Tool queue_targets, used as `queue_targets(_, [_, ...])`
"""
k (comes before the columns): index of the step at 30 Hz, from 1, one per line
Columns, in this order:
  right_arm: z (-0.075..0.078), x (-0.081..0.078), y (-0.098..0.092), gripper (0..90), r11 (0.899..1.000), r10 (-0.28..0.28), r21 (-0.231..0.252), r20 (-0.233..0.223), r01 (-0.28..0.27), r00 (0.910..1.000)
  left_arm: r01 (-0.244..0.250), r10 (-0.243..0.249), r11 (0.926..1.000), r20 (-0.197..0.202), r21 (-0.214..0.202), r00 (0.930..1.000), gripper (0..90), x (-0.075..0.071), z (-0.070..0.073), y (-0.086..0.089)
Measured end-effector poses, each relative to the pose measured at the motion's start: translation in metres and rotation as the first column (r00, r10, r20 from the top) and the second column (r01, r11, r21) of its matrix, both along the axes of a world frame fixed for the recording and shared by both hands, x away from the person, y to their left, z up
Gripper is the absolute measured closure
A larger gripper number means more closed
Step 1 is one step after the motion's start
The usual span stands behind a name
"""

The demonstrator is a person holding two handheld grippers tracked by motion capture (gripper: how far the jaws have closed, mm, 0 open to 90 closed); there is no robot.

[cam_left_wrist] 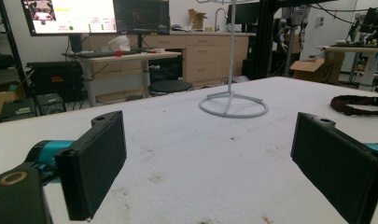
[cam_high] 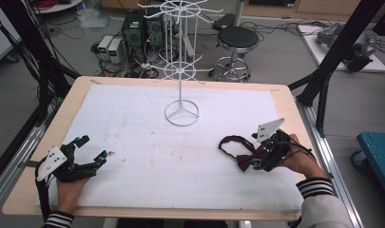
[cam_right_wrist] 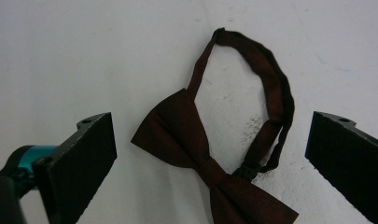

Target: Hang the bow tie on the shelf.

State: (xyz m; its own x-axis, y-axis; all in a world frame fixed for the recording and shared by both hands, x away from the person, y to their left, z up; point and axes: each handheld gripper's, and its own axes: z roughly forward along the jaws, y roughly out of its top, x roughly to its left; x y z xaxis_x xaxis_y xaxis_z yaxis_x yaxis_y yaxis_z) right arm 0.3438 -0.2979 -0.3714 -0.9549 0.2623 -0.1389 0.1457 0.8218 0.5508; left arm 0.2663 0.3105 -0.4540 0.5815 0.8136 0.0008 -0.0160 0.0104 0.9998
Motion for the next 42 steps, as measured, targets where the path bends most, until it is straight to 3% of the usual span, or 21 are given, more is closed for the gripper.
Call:
queue_targets(7, [-0.006,0.004,0.002,4.2,0.997,0.048,-0.063,-0.026,-0.049,0.9985,0.0,0.0,1.0,0.0,0.0,1.0,10.7,0.0,0.0,0.0])
queue_targets(14, [-0.01,0.004,0.004,6.5,0.992,0.078,-0.095,-0.033,-0.081,0.9964,-0.001,0.001,1.0,-0.001,0.001,1.0,10.7,0.0,0.0,0.0])
queue_targets(18, [-0.013,0.005,0.005,17.0,0.981,0.116,-0.149,-0.043,-0.121,0.9923,0.0,0.0,1.0,0.001,0.002,1.0,10.8,0.0,0.0,0.0])
queue_targets(23, [-0.014,0.005,0.007,17.9,0.978,0.124,-0.165,-0.037,-0.129,0.9915,0.001,-0.001,1.0,0.001,0.004,1.0,10.8,0.0,0.0,0.0])
queue_targets(30, [-0.018,0.007,0.009,26.9,0.963,0.144,-0.222,-0.045,-0.151,0.9885,0.001,-0.001,1.0,0.001,0.004,1.0,10.8,0.0,0.0,0.0])
queue_targets(38, [-0.021,0.01,0.01,37.4,0.954,0.162,-0.245,-0.053,-0.17,0.9853,-0.001,0.001,1.0,0.0,0.002,1.0,10.8,0.0,0.0,0.0])
queue_targets(39, [-0.022,0.01,0.011,38.6,0.949,0.168,-0.261,-0.056,-0.176,0.9843,0.0,0.0,1.0,0.001,0.002,1.0,10.8,0.0,0.0,0.0])
queue_targets(42, [-0.023,0.011,0.011,39.5,0.952,0.16,-0.255,-0.061,-0.17,0.9853,0.0,0.0,1.0,0.002,0.004,1.0,10.8,0.0,0.0,0.0])
